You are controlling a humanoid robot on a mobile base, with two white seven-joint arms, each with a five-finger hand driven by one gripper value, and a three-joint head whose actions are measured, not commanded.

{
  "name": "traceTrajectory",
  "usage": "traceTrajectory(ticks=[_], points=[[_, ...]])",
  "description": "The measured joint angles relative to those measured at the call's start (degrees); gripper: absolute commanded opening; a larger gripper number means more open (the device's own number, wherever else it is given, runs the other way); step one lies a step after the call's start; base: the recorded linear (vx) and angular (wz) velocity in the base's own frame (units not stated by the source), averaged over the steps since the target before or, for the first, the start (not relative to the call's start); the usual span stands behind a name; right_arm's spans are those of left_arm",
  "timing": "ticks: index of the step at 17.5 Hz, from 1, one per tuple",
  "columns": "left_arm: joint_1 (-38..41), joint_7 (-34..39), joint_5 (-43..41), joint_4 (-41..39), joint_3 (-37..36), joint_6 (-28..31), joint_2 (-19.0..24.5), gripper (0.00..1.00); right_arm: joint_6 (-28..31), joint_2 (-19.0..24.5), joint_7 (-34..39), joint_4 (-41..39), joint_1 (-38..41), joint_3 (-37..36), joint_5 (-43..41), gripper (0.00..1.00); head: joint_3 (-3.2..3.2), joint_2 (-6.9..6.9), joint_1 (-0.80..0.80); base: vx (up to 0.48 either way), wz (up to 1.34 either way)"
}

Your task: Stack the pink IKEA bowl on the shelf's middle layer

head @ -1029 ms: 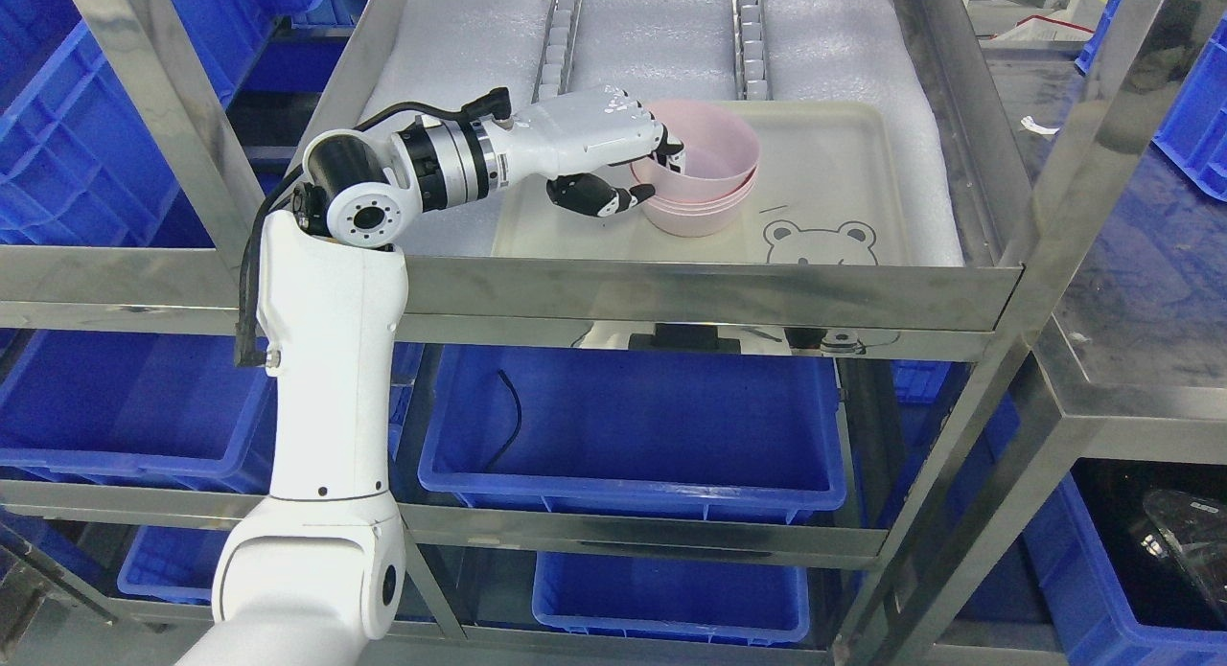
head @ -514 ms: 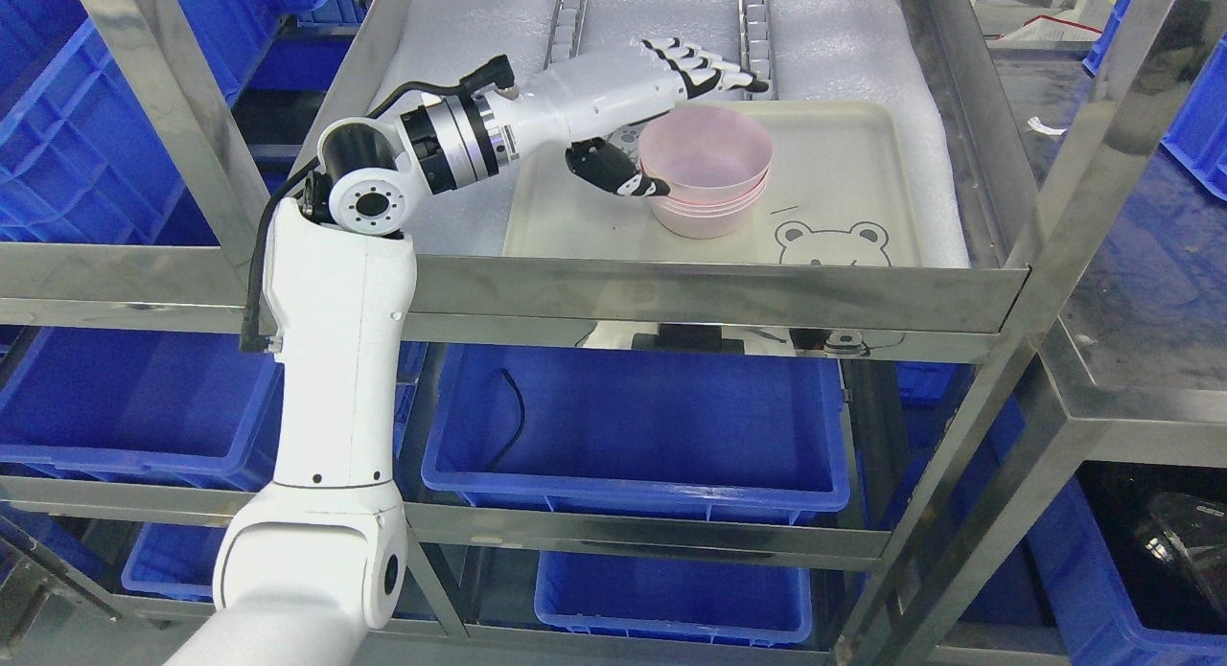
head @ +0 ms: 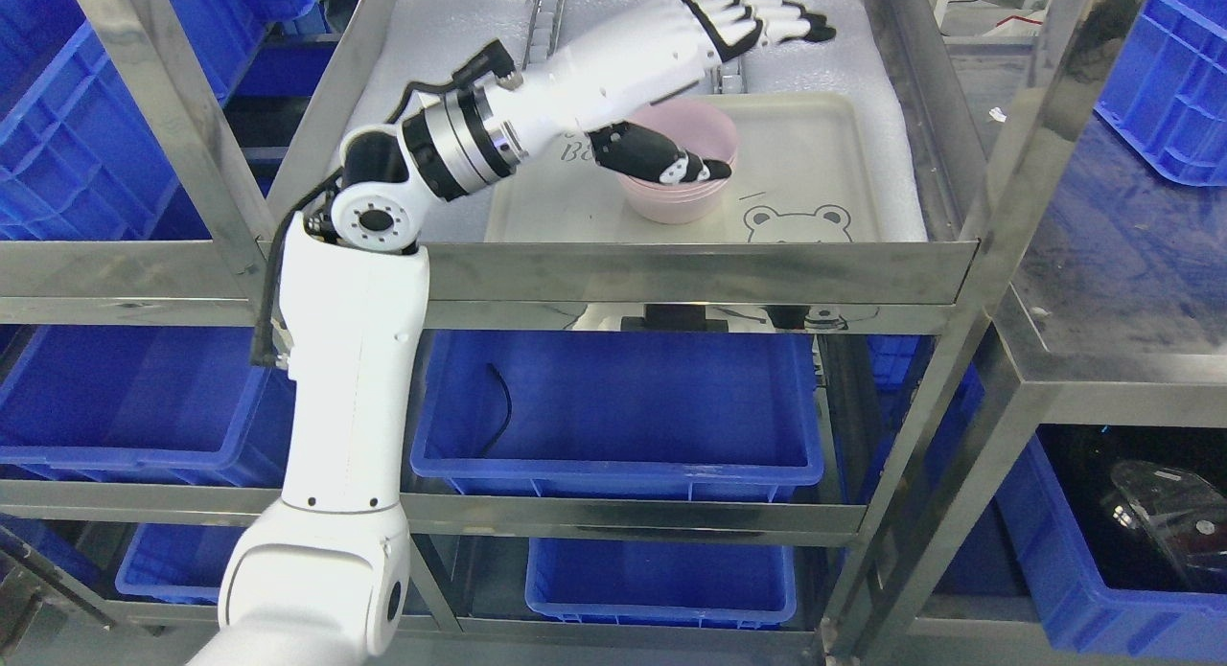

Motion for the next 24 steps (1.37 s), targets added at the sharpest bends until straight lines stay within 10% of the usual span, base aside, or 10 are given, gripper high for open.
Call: traceTrajectory(ticks=[11,20,24], points=[[38.1,1.3,2.5,-3.6,-6.4,0.0,0.0,0.88,0.0,0.0,-0.2,0.0,0.0,0.0,0.0,1.0,0.0,0.0,0.0,-0.083,-0.01],[48.5,29.5,17.1,7.7,1.2,0.0,0.0,0.9,0.0,0.0,0.0,0.0,0.0,0.0,0.0,1.0,0.0,0.0,0.0,-0.045,0.01],[48.6,36.0,22.7,5.8,3.7,12.9,0.0,1.0,0.0,0.0,0.0,0.0,0.0,0.0,0.0,1.0,0.0,-0.01,0.0,-0.012,0.0]])
